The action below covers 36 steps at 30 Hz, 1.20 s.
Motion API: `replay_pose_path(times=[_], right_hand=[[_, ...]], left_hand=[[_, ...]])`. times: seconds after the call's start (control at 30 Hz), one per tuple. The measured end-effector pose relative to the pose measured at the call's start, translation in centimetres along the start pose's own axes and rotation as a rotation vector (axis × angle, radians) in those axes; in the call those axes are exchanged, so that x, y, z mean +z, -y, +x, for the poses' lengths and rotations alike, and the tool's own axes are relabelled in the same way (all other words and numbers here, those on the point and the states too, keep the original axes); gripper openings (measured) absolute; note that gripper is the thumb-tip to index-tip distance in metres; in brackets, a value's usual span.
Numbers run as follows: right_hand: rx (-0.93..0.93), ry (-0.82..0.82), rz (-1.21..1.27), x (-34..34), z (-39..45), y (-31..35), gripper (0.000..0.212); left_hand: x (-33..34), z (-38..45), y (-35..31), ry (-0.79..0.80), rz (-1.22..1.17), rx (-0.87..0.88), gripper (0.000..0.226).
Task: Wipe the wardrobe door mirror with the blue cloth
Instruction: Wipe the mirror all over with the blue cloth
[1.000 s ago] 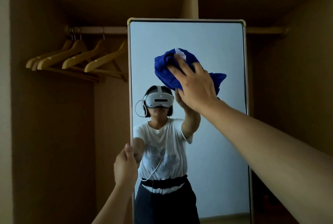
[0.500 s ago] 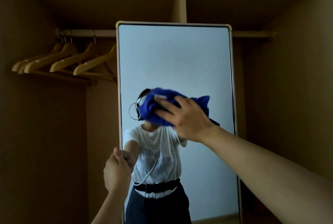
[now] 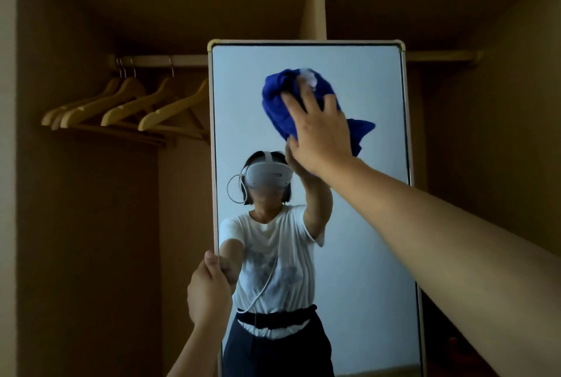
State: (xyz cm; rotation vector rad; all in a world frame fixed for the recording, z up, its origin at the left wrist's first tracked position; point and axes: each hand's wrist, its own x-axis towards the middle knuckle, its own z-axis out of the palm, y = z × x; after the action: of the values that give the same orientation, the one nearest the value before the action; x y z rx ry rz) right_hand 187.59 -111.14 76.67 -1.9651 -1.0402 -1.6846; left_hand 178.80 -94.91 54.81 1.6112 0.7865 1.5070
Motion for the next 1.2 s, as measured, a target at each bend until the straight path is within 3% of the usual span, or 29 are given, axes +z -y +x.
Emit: replay_pose_path(times=[0.23,0.43,0.53,0.67,0.93,1.03,1.2], right_hand=[[-0.415,-0.015,-0.019,2.5,-9.1,2.9,0.063],[-0.693,0.064,-0.081,2.9,-13.9,2.1,0.054],[-0.643,0.066,-0.089,2.2,-12.3,1.0,0.060],[-0.372,0.028,0.019,1.1,-8.8,-1.0,0.063],[0.169,0.011,-0.011,0.7,-5.2,-4.8,0.071],[0.098,0.011,-0.001,1.2,-7.5,-2.8,0.072],[-0.249,-0.005,0.049,3.2,-14.7,2.4,0.055]], left_hand=[[0.0,-0.1,0.2,-0.003,0.007,0.003,0.042],[0.1,-0.2,0.3,-0.017,0.015,0.007,0.044],[0.2,-0.2,0.3,-0.041,0.021,0.001,0.044],[0.3,-0.1,0.5,-0.039,0.024,0.004,0.040],[0.2,0.1,0.4,-0.023,-0.001,0.005,0.043],[0.0,-0.1,0.2,0.000,-0.041,-0.022,0.041],[-0.9,-1.5,2.5,0.118,-0.098,-0.112,0.042]])
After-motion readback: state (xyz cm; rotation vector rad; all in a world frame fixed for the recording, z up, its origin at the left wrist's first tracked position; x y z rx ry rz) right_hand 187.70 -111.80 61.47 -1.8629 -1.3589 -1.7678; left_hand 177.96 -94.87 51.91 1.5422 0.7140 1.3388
